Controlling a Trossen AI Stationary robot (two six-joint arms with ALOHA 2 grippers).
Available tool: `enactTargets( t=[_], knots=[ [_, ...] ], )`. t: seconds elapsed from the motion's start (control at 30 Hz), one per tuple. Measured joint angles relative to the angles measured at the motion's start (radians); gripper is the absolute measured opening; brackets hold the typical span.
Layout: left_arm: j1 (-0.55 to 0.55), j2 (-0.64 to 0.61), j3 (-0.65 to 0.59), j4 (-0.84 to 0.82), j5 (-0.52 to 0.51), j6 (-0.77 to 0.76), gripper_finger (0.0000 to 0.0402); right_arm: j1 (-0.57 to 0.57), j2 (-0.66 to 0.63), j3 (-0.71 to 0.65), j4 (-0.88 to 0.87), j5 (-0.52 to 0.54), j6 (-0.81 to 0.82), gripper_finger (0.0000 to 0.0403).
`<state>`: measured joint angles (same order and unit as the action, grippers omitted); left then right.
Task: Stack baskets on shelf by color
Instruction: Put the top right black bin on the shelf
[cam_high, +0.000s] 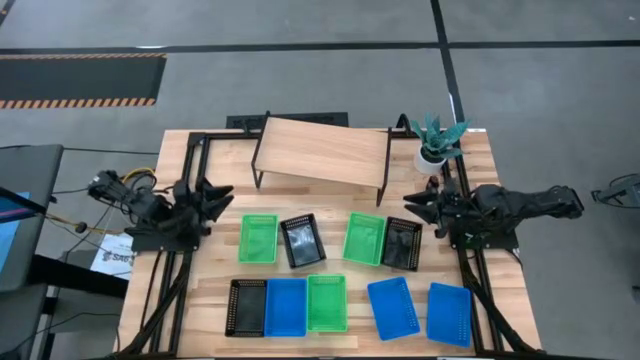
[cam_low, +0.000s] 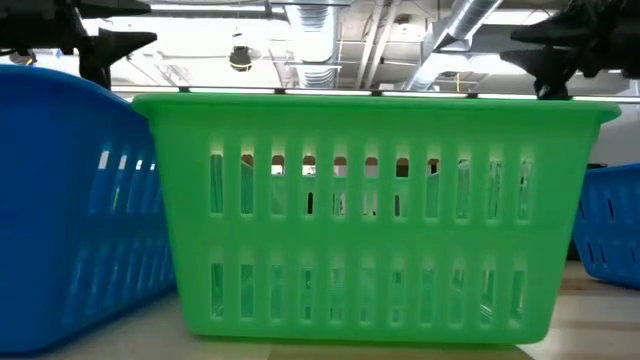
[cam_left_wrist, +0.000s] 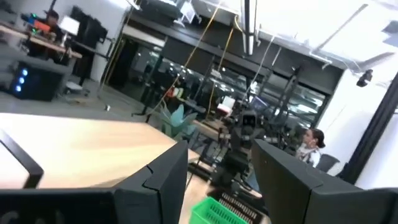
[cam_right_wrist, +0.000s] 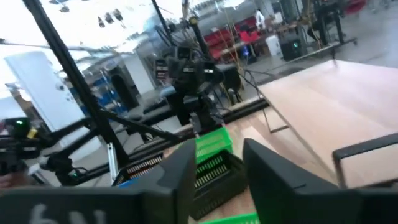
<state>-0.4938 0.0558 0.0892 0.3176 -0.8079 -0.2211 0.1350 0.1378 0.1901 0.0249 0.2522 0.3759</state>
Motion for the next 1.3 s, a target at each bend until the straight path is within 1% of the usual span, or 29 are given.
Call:
enactTargets(
  t=[0.1, 0.2, 0.3, 0.43, 0.57, 0.67, 0.8, 0.9, 1.03, 1.2, 1.3],
  knots=[
    [0.0, 0.042, 0.029, -0.047, 0.038, -0.039, 0.0167, 0.0, 0.024, 0.093, -0.181, 0.044, 0.036, 0.0196],
    [0.0, 0.101, 0.069, -0.098, 0.041, -0.088, 0.0167, 0.0, 0.078, 0.196, -0.359, 0.067, 0.089, 0.0204],
    [0.0, 0.173, 0.125, -0.143, 0.041, -0.136, 0.0167, 0.0, 0.16, 0.282, -0.517, 0.069, 0.147, 0.0199],
    [0.0, 0.287, 0.228, -0.258, 0.042, -0.213, 0.0167, 0.0, 0.289, 0.371, -0.688, 0.068, 0.211, 0.0182],
    [0.0, 0.405, 0.337, -0.399, 0.042, -0.288, 0.0167, 0.003, 0.416, 0.407, -0.829, 0.065, 0.261, 0.017],
    [0.0, 0.487, 0.41, -0.495, 0.04, -0.329, 0.0167, 0.0, 0.499, 0.407, -0.916, 0.065, 0.29, 0.0172],
    [0.0, 0.584, 0.472, -0.573, 0.026, -0.372, 0.0167, 0.0, 0.645, 0.407, -0.948, 0.061, 0.303, 0.0198],
    [0.0, 0.64, 0.49, -0.574, 0.035, -0.369, 0.0167, 0.0, 0.732, 0.407, -0.932, 0.055, 0.293, 0.0229],
    [0.0, 0.688, 0.505, -0.574, 0.049, -0.367, 0.0167, -0.026, 0.829, 0.407, -0.915, 0.001, 0.248, 0.026],
    [0.0, 0.7, 0.505, -0.586, 0.07, -0.397, 0.0167, -0.088, 0.914, 0.407, -0.891, -0.032, 0.177, 0.0265],
    [0.0, 0.699, 0.505, -0.604, 0.079, -0.421, 0.0167, -0.123, 0.945, 0.408, -0.858, -0.093, 0.147, 0.0265]
  ],
)
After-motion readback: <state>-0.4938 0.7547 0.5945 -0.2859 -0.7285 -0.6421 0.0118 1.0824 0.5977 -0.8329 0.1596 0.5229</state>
